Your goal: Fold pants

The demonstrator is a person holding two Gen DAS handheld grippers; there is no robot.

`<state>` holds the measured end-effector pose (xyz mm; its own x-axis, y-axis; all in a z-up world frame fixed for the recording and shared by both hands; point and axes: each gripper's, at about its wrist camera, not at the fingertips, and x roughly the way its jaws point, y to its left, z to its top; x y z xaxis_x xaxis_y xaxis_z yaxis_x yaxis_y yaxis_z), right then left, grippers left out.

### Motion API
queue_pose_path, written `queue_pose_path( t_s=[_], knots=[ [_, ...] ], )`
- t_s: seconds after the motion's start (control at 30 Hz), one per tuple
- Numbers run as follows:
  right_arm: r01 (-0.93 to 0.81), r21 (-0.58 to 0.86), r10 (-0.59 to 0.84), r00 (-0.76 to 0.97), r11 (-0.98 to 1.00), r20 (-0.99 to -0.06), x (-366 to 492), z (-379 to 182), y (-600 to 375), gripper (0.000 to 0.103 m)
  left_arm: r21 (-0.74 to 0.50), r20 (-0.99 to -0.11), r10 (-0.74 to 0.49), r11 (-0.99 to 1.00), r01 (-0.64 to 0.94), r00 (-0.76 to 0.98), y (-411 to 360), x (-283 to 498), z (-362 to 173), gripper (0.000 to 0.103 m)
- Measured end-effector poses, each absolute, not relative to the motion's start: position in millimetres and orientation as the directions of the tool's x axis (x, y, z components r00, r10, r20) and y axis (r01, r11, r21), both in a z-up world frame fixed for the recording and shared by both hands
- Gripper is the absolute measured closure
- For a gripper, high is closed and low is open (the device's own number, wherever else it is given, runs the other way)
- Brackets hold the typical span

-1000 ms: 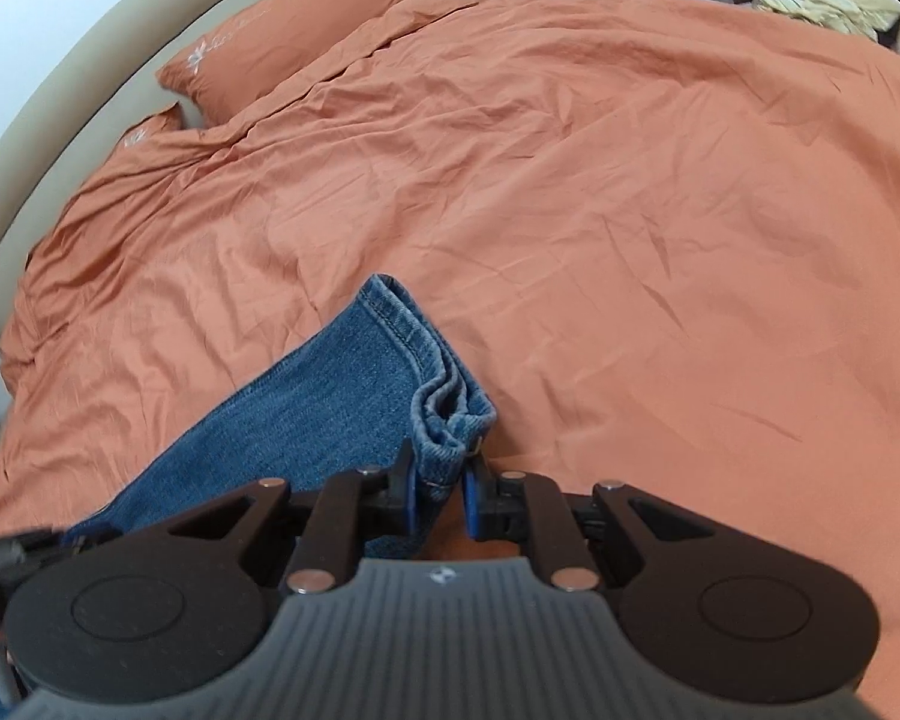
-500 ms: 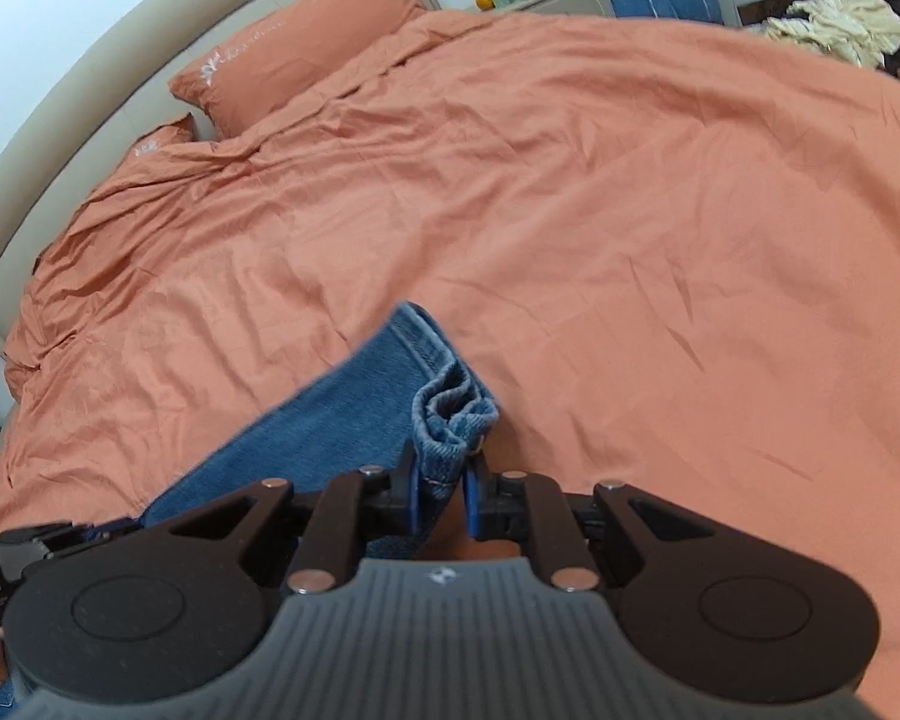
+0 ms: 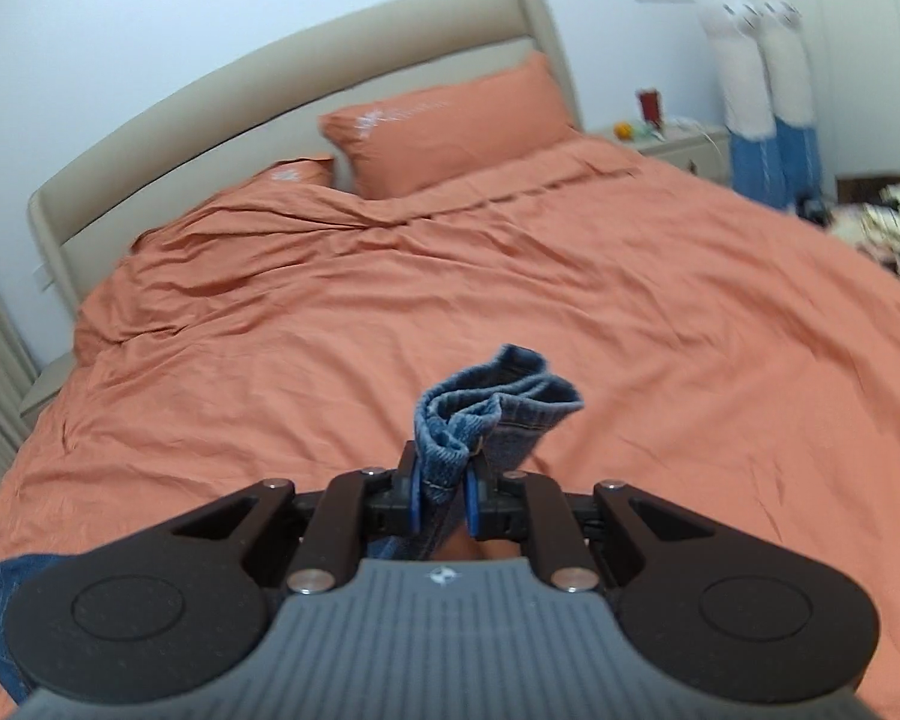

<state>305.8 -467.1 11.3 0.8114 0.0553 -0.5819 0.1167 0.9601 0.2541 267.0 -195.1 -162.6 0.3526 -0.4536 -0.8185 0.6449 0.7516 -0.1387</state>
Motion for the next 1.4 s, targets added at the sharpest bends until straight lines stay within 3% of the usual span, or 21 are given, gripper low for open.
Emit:
queue_pose_path(
  t_s=[0.2,0.37,0.57,0.67,0.8,1.0,1.17,1.3,1.4],
  knots=[
    [-0.001,0.222,0.125,0.828,0.975,-0.546,312,48,-394,0.094,-0.163,-0.753,-0.498,0.775,0.61,0.431,-131,241,-105,0.092],
    [-0.082,0.248,0.207,0.819,0.965,-0.536,322,53,-322,0.094,-0.15,-0.719,-0.45,0.845,0.513,0.53,-64,237,-58,0.092],
    [-0.172,0.335,0.339,0.766,0.926,-0.545,333,26,-230,0.094,-0.119,-0.693,-0.343,0.922,0.368,0.635,27,232,-13,0.092],
    [-0.199,0.373,0.395,0.712,0.906,-0.58,336,-12,-183,0.095,-0.109,-0.7,-0.284,0.949,0.295,0.656,62,231,-3,0.081],
    [-0.213,0.393,0.438,0.591,0.895,-0.677,331,-84,-127,0.095,-0.184,-0.734,-0.28,0.959,0.216,0.619,94,238,-17,0.076],
    [-0.202,0.359,0.412,0.457,0.911,-0.789,315,-161,-91,0.091,-0.306,-0.739,-0.344,0.937,0.167,0.579,119,233,-57,0.053],
    [-0.215,0.431,0.482,0.423,0.876,-0.767,307,-160,-97,0.068,-0.405,-0.723,-0.42,0.901,0.156,0.549,118,246,-83,0.042],
    [-0.217,0.453,0.501,0.442,0.865,-0.744,309,-144,-117,0.062,-0.482,-0.699,-0.465,0.867,0.122,0.543,107,270,-102,0.037],
    [-0.221,0.355,0.418,0.511,0.908,-0.751,310,-132,-142,0.059,-0.532,-0.688,-0.487,0.843,0.082,0.538,98,298,-121,0.036]
  ],
)
